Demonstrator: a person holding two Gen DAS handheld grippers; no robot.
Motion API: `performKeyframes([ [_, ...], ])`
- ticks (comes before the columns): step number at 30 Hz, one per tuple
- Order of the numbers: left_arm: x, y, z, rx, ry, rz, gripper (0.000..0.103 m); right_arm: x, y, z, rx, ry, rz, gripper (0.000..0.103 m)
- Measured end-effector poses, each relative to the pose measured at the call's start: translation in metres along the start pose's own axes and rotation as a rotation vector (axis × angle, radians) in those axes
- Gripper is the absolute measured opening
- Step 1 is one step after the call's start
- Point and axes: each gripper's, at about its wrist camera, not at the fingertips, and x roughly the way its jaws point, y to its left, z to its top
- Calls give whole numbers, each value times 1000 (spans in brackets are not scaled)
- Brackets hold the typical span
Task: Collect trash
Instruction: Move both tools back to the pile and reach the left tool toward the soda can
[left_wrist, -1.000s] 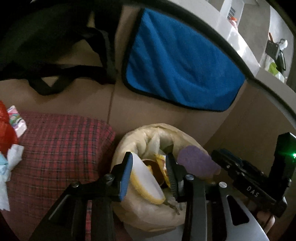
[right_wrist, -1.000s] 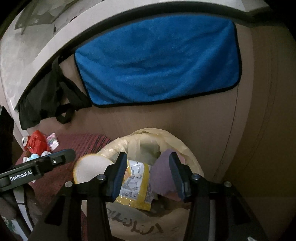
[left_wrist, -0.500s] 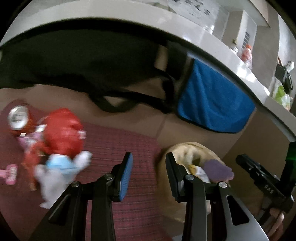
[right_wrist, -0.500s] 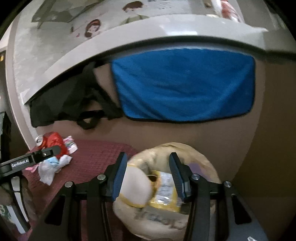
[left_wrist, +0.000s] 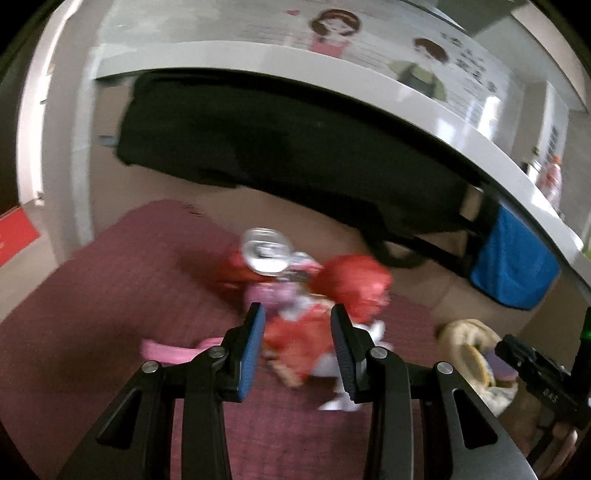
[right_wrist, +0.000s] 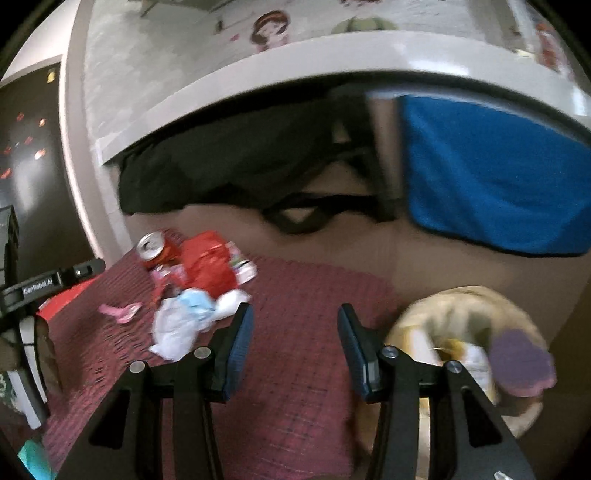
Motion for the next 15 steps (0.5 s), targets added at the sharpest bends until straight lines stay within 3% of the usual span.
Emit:
performKeyframes([
  [7, -3, 50, -8, -50, 14, 10, 38, 31, 56, 1, -76, 56, 65, 45],
  [15, 36, 36, 16, -15, 39, -94, 46, 53, 73, -6, -91, 96, 75, 45],
])
